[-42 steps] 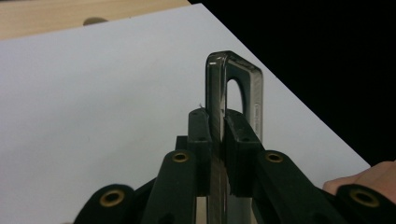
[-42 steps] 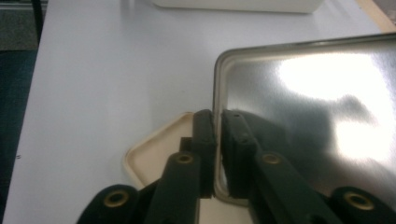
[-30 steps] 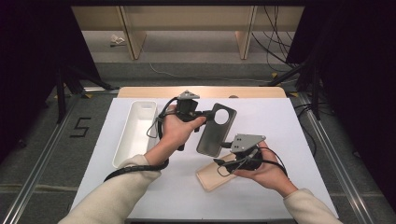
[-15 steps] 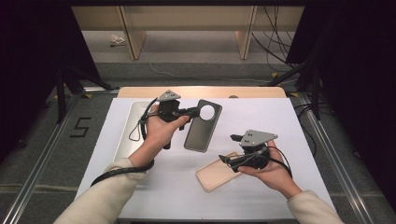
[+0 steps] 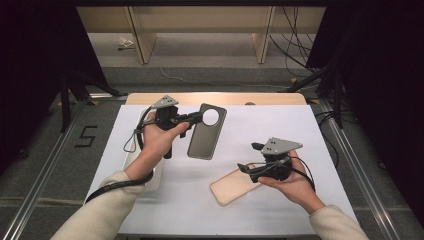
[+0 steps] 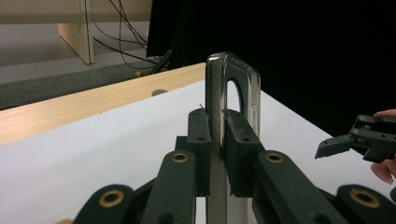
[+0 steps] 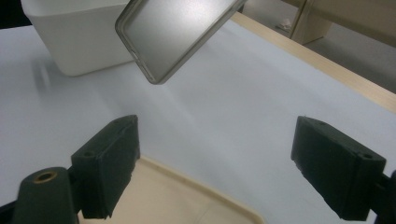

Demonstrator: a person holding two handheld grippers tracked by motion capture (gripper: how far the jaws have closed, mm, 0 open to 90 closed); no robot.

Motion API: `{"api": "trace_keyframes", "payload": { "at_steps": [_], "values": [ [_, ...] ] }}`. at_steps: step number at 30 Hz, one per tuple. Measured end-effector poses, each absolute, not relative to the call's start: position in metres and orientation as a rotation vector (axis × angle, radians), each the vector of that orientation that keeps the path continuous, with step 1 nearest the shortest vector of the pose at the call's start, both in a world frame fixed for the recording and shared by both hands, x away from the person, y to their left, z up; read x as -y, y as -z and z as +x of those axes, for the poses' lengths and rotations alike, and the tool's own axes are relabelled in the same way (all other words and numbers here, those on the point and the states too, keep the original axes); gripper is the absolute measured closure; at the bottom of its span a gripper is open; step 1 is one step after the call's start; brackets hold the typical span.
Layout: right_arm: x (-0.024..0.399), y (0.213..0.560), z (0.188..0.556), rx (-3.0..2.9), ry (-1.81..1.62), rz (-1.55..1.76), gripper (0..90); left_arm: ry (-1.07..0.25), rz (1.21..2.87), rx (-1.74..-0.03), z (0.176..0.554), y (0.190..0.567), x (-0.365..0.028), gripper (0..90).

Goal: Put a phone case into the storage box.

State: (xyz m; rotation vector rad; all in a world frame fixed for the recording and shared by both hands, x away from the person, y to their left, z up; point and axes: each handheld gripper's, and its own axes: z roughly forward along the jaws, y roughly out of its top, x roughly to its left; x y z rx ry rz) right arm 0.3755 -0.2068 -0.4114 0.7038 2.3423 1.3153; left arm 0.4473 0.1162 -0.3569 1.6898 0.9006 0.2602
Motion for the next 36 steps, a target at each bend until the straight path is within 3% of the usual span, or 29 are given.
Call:
{"api": "trace_keyframes", "payload": {
  "at_steps": [36],
  "values": [
    [0.216,0.413,0.375,-2.308,-1.338,0.779,16.4,-0.335,1.654,-0.896,0.451,0.335,-0.171,81.5]
  ]
}}
